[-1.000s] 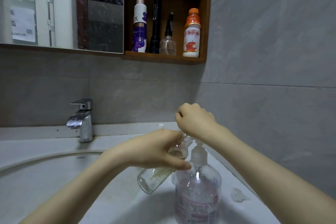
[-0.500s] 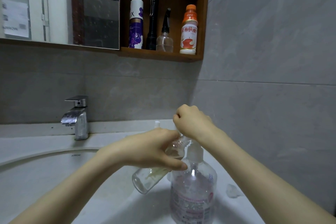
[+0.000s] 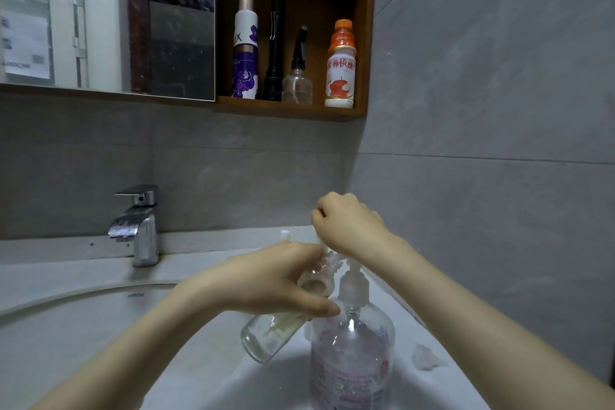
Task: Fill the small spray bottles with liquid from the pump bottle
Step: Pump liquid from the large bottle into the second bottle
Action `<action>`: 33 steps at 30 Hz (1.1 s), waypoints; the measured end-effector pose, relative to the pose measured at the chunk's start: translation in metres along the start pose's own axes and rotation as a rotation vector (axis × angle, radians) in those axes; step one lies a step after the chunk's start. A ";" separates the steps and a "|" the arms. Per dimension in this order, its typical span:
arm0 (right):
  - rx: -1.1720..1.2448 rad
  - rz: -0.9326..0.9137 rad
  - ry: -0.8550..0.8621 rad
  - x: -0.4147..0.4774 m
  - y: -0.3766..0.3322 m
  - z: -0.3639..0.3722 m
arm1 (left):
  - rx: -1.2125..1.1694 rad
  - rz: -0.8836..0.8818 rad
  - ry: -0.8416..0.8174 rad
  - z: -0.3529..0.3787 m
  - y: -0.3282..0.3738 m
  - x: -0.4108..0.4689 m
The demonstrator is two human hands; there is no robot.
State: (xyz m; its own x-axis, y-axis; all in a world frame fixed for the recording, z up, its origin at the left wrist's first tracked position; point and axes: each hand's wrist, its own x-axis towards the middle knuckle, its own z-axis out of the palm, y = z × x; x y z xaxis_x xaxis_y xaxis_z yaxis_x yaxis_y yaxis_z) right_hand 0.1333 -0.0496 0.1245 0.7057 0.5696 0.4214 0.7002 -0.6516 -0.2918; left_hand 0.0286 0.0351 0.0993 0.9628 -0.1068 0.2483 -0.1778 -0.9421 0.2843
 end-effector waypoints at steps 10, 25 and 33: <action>-0.006 0.002 0.015 0.000 0.001 0.002 | 0.013 -0.017 -0.007 0.001 0.001 0.000; -0.011 0.030 -0.145 0.008 0.006 0.014 | 0.045 -0.029 -0.044 0.003 0.000 0.001; -0.039 -0.047 0.045 0.002 -0.001 0.003 | 0.024 -0.015 -0.001 0.000 0.001 0.001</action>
State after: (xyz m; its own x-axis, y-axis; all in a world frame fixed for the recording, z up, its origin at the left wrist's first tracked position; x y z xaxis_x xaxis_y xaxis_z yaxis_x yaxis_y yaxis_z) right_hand 0.1344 -0.0466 0.1228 0.6660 0.5773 0.4723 0.7270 -0.6441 -0.2379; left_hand 0.0294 0.0337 0.1000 0.9656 -0.0927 0.2429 -0.1581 -0.9511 0.2655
